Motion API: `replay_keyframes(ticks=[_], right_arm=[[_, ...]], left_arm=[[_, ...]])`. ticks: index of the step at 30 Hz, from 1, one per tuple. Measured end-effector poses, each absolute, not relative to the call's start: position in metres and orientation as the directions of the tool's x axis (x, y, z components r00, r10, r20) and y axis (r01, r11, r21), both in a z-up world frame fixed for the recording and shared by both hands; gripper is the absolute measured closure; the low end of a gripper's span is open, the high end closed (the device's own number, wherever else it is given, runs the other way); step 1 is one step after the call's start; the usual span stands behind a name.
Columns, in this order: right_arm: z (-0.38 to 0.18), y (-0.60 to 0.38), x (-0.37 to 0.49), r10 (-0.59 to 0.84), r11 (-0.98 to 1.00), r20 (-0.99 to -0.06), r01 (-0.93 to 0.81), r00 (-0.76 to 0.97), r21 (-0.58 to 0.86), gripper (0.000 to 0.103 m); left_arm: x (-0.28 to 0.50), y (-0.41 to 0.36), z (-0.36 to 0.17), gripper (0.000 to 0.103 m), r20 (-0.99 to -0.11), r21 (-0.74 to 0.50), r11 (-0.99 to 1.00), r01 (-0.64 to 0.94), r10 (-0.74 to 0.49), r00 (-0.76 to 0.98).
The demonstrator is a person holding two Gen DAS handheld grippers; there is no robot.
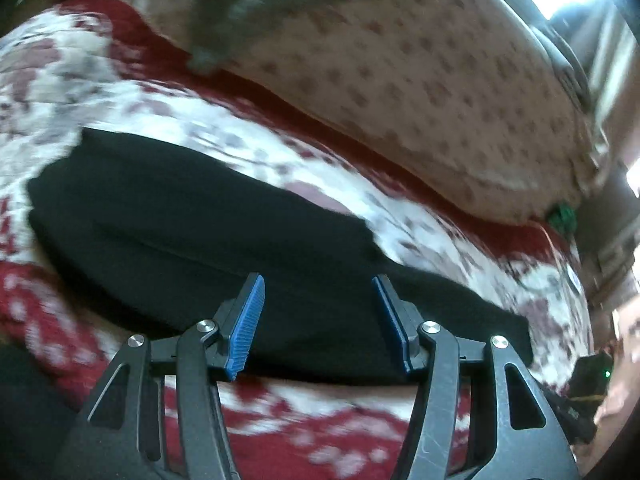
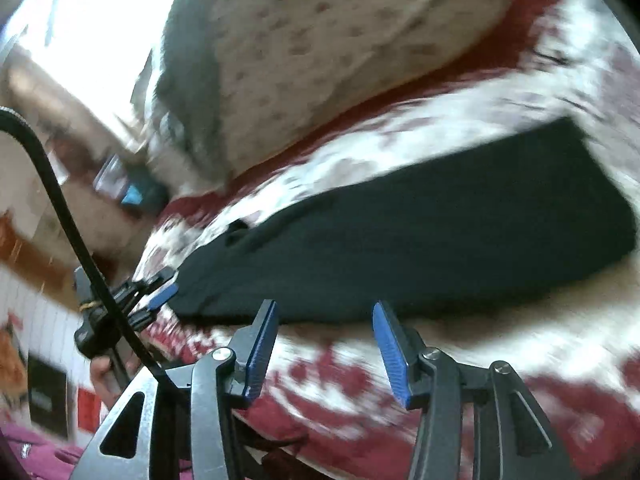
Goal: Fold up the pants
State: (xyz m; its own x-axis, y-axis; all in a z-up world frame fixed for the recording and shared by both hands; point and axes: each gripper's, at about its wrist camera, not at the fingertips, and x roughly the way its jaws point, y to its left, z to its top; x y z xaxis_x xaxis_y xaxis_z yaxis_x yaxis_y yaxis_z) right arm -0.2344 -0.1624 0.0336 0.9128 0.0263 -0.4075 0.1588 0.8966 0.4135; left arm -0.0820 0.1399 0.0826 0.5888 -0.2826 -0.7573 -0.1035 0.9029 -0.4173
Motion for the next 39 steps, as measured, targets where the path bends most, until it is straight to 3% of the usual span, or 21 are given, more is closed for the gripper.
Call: replay_keyframes(ticks=[10, 18, 24, 39], right_arm=[[0.024, -0.221, -0.280, -0.126, 0.759, -0.389, 0.342, 0.912, 0.555, 0.052], [0.024, -0.244, -0.286, -0.163, 0.722, -0.339, 0.346, 0.927, 0.599, 0.052], [0.025, -0.255, -0.284, -0.156, 0.721, -0.321, 0.330, 0.934, 0.609, 0.052], [0.032, -0.261, -0.284, -0.170, 0.745, -0.335, 0.344, 0.927, 0.572, 0.052]], left_arm=[[-0.071, 0.039, 0.088, 0.048, -0.768, -0.411, 0.901, 0.141, -0.425, 0.480], [-0.041, -0.024, 0.084, 0.048, -0.765, -0.424, 0.839, 0.341, -0.534, 0.361], [-0.024, -0.064, 0.076, 0.048, -0.795, -0.338, 0.840, 0.425, -0.496, 0.348], [-0.008, -0.097, 0.064, 0.048, -0.815, -0.281, 0.843, 0.459, -0.462, 0.349]])
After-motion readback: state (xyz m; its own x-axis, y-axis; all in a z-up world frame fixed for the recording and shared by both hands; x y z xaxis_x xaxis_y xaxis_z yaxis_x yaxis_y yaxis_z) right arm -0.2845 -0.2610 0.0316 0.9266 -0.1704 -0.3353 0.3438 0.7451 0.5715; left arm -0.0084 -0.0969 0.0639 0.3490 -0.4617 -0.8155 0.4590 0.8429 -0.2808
